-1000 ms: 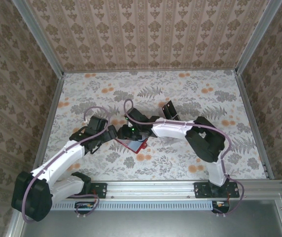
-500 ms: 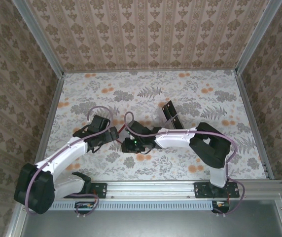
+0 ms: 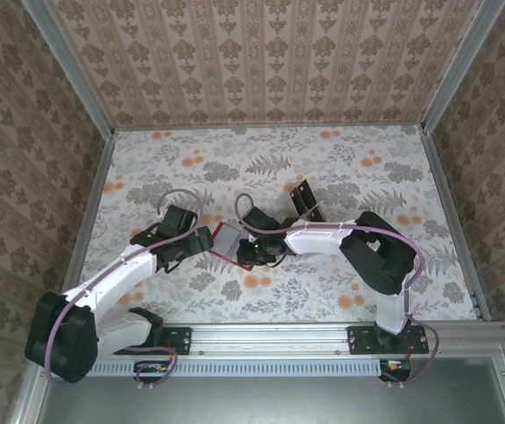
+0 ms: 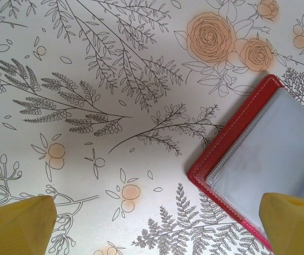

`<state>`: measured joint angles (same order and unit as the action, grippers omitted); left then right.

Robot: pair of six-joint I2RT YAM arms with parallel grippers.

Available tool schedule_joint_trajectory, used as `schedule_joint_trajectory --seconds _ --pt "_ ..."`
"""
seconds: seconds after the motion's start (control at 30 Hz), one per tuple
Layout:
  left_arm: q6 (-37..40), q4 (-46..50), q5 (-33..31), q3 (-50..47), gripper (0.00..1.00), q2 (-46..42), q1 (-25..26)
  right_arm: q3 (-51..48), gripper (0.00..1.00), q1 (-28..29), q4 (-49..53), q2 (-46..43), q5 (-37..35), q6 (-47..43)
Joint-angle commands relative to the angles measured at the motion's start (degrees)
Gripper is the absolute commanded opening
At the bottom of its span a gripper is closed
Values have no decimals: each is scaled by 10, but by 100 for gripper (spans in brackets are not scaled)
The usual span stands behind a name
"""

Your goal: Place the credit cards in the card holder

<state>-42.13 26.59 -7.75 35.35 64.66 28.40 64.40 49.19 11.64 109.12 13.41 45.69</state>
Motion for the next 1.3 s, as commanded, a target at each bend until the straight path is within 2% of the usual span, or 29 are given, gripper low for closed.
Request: schedule_joint_trajectory --seconds 0.0,0.5,0.8,1.03,1.27 --pt "17 -13 13 17 100 8 11 10 18 -15 67 -7 -41 -37" --pt "46 -77 37 92 100 157 64 48 17 -67 97 12 -42 -65" --pt "47 -91 27 82 100 206 70 45 22 -68 79 -68 -16 -34" --pt "36 -89 13 45 100 206 68 65 36 -79 129 -142 -84 -40" --pt "31 -77 -2 24 100 203 55 65 41 -103 173 -184 -158 -55"
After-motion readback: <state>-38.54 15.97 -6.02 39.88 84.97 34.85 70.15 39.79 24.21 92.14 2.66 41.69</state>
